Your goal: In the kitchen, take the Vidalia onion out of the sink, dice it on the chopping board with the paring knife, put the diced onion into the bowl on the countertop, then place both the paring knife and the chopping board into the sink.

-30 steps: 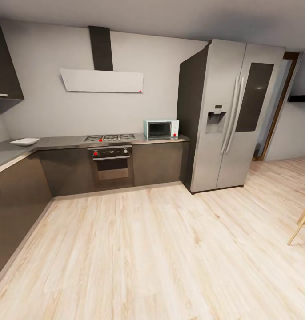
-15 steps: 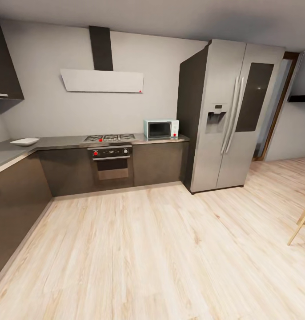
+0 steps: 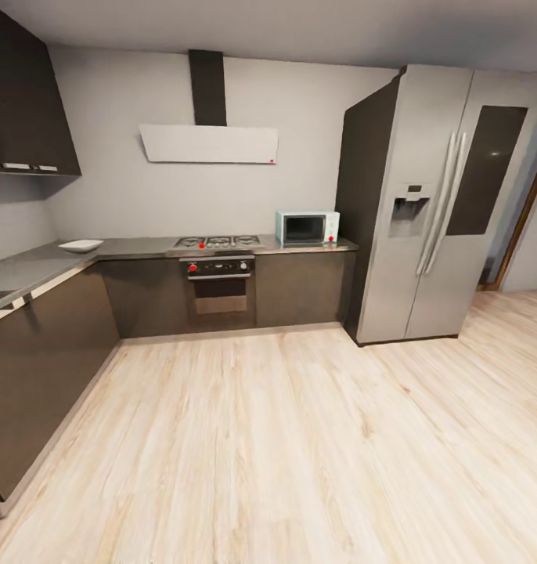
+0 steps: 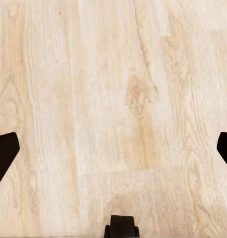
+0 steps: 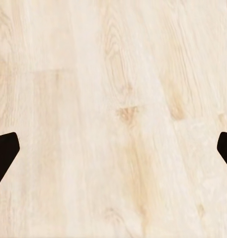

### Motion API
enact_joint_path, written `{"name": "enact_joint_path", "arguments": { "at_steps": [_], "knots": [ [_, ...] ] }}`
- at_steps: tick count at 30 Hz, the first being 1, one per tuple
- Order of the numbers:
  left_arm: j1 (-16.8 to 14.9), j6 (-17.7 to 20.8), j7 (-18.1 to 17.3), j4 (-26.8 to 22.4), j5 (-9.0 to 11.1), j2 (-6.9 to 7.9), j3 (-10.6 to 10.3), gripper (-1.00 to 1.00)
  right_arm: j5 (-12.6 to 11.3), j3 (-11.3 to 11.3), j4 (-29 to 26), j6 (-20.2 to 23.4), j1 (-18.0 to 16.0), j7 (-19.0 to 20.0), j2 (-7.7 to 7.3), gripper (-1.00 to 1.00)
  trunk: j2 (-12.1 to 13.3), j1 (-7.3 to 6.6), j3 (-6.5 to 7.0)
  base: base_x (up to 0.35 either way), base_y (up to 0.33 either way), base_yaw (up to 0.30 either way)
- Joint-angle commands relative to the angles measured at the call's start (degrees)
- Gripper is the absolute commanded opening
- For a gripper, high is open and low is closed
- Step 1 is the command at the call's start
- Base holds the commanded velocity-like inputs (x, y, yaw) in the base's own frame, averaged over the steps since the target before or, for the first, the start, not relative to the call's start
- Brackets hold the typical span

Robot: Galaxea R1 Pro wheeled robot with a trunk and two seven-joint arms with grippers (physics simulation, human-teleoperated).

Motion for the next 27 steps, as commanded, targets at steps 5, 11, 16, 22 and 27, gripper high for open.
{"name": "enact_joint_path", "arguments": {
  "at_steps": [5,11,16,22,27],
  "knots": [
    [0.0,-0.1,0.0,0.0,0.5,0.00,0.0,1.00,0.0,0.0,0.1,-0.1,0.0,-0.1,-0.11,1.00,0.0,0.00,-0.05,0.000,0.000,0.248],
    [0.0,-0.1,0.0,0.0,0.5,-0.06,0.0,1.00,0.0,0.0,0.1,-0.2,0.0,-0.1,-0.17,1.00,0.0,0.00,-0.05,0.000,-0.001,0.248],
    [0.0,-0.1,0.0,0.1,0.5,-0.08,0.0,1.00,0.0,0.0,0.1,-0.2,0.0,-0.1,-0.18,1.00,0.0,0.00,-0.05,0.018,-0.144,0.248],
    [0.0,-0.1,0.0,0.0,0.5,-0.09,0.0,1.00,0.0,0.0,0.1,-0.2,0.0,-0.1,-0.10,1.00,0.0,0.00,-0.05,0.092,-0.295,0.248],
    [0.0,-0.1,0.0,0.0,0.5,-0.09,0.0,1.00,0.1,0.0,0.1,-0.2,0.0,-0.1,-0.09,1.00,0.0,0.00,-0.05,0.107,-0.305,0.248]
  ]
}}
